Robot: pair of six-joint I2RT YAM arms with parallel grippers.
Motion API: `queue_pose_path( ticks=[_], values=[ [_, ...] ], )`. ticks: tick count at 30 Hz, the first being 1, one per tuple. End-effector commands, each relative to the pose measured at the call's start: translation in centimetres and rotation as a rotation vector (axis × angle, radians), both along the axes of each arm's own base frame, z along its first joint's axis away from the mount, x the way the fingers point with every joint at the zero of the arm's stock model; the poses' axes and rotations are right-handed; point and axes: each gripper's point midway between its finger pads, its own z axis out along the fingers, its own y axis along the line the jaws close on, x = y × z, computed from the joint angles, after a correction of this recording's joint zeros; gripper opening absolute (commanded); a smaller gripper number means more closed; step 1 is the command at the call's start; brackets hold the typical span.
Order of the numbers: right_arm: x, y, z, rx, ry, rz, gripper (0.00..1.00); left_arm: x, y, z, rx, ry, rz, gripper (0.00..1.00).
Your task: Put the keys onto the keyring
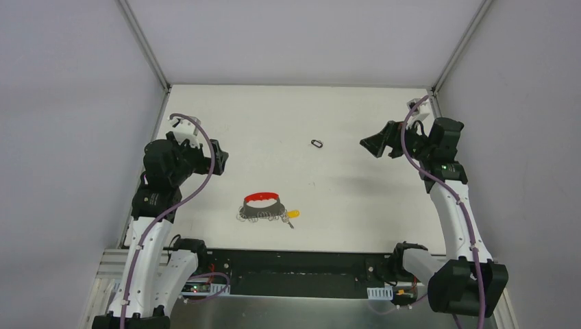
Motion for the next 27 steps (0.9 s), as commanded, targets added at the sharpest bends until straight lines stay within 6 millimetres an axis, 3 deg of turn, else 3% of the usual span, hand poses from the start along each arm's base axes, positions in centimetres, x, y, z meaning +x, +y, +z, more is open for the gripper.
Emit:
queue_pose_path(
  ticks=[1, 12, 16, 19, 22, 27],
  values=[
    [-0.6, 0.3, 1.6, 0.000, -0.067, 0.032, 0.98, 0.0, -0.7, 0.9, -0.025, -0.047, -0.031, 1.00],
    [-1.4, 0.9, 1.0, 0.004, -0.063, 0.096, 0.98, -1.0, -1.6, -1.1, 0.043, 0.061, -0.145, 1.00],
    [-1.4, 2.0, -0.3, -0.031, -0.040, 0.136, 0.98, -2.6, -3.2, -4.0, 0.157, 0.176, -0.316, 1.00],
    [-1.9, 4.2, -3.0, -0.171, -0.026, 0.191, 0.98, -3.9, -4.9, -6.6, 0.349, 0.244, -0.461, 0.96],
    [-2.6, 5.7, -4.6, -0.195, -0.021, 0.254, 0.98, -4.1, -6.5, -9.2, 0.493, 0.312, -0.568, 0.92],
    [-3.1, 5.5, -5.9, -0.221, -0.010, 0.273, 0.98, -3.4, -8.8, -13.2, 0.671, 0.489, -0.717, 0.73]
  ],
)
